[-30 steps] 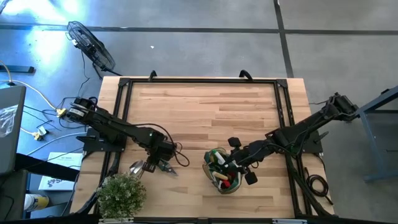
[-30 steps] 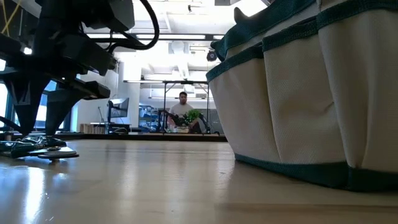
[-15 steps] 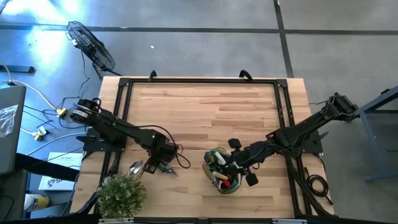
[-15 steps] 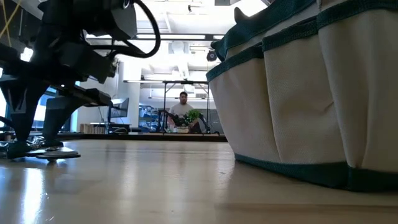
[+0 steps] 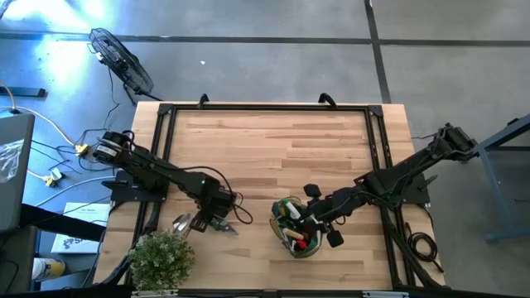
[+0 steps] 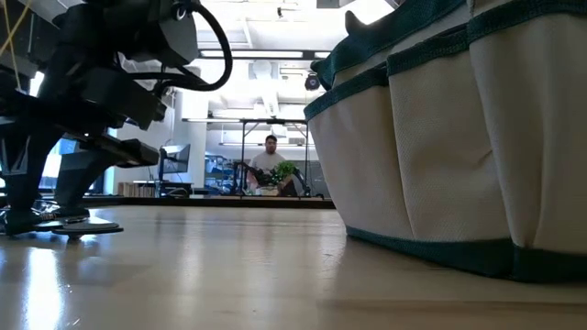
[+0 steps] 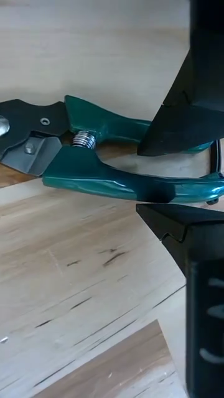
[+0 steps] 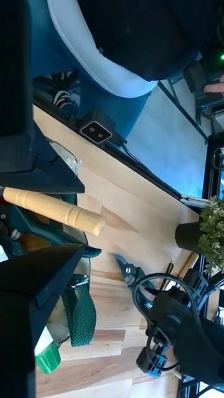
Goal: Pick & Place Garden tools in Gardening bag
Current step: Put the green shear scissors into the green gardening bag
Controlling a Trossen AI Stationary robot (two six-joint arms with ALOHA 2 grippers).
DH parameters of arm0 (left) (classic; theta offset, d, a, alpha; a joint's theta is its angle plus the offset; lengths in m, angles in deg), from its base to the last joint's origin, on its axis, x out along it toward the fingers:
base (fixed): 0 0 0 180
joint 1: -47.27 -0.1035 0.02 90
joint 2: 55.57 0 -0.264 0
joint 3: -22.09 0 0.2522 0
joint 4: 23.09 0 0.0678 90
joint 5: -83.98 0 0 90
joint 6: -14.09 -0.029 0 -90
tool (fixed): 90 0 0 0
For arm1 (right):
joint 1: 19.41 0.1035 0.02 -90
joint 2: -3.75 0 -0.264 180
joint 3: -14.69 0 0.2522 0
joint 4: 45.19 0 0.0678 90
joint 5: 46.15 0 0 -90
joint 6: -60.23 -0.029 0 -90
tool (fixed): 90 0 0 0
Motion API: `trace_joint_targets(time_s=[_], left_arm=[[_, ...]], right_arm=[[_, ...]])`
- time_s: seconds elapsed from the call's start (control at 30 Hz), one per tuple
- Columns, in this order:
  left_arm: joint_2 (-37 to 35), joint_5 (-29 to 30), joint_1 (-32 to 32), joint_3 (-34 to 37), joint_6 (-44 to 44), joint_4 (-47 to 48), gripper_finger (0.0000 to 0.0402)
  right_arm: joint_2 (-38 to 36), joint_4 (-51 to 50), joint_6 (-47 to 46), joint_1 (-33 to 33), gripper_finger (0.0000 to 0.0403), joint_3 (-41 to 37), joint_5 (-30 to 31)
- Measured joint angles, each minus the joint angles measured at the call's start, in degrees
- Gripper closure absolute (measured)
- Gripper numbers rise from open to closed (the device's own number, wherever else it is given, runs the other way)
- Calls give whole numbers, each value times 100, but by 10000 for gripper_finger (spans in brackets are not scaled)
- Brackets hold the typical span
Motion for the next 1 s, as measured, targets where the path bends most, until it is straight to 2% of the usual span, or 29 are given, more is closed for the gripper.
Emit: trace_joint_targets(time_s=[1.0], left_arm=[[-2,-328,0,162,-10,-268,273]], right_arm=[[2,60,-173,84,270,0,21]])
